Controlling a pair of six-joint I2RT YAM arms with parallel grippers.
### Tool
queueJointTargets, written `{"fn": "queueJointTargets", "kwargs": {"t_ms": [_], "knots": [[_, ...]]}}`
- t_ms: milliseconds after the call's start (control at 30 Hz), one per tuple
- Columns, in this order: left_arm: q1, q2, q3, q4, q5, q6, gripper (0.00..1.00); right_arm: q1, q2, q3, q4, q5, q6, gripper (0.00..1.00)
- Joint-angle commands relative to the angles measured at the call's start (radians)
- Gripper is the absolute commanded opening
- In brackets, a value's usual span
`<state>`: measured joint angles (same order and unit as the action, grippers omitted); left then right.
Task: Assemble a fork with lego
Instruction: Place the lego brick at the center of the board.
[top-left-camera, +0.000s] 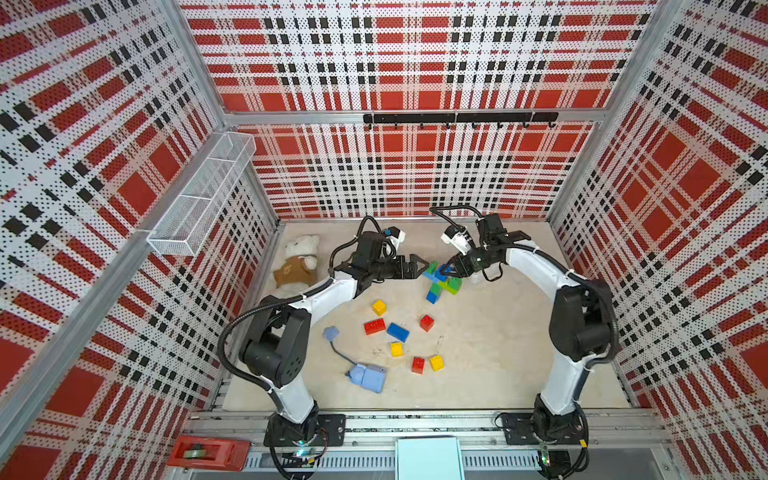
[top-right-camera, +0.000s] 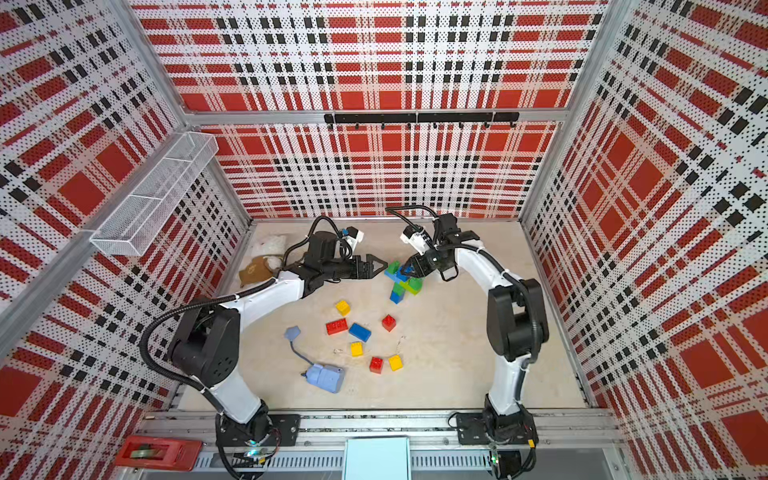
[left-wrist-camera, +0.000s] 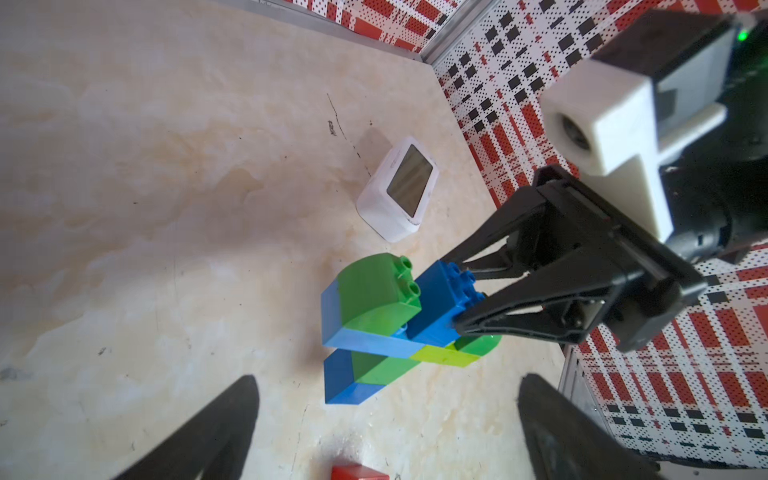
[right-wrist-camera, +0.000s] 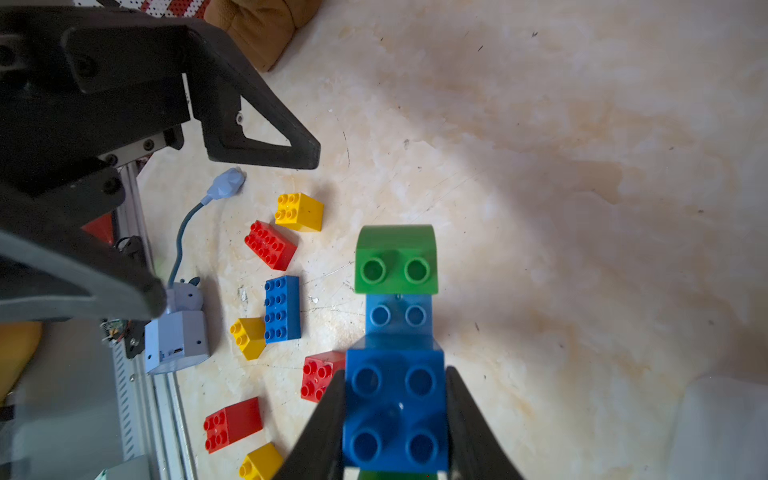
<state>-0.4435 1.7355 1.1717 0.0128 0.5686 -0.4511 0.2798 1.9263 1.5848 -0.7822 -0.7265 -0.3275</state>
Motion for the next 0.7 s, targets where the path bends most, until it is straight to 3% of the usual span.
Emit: {"fn": "queueJointTargets", "kwargs": {"t_ms": [0,500,667], "knots": [[0.003,0.021,0.009,0.013,0.002,0.033,1.0,-0.013,0.062,0.094,-0.095,-0.141,-0.067,0.16],[-0.049,0.125,-0.06,0.059,-0.03,0.053,1.0,-0.065,0.283,0.265,-0.16,-0.283,-0.044,0.32],[-0.048,0.172,-0.054,0.095,-0.025,0.035,1.0,-0.08,0.34,0.292,-0.116,-0.305,0.001,0.43]]}}
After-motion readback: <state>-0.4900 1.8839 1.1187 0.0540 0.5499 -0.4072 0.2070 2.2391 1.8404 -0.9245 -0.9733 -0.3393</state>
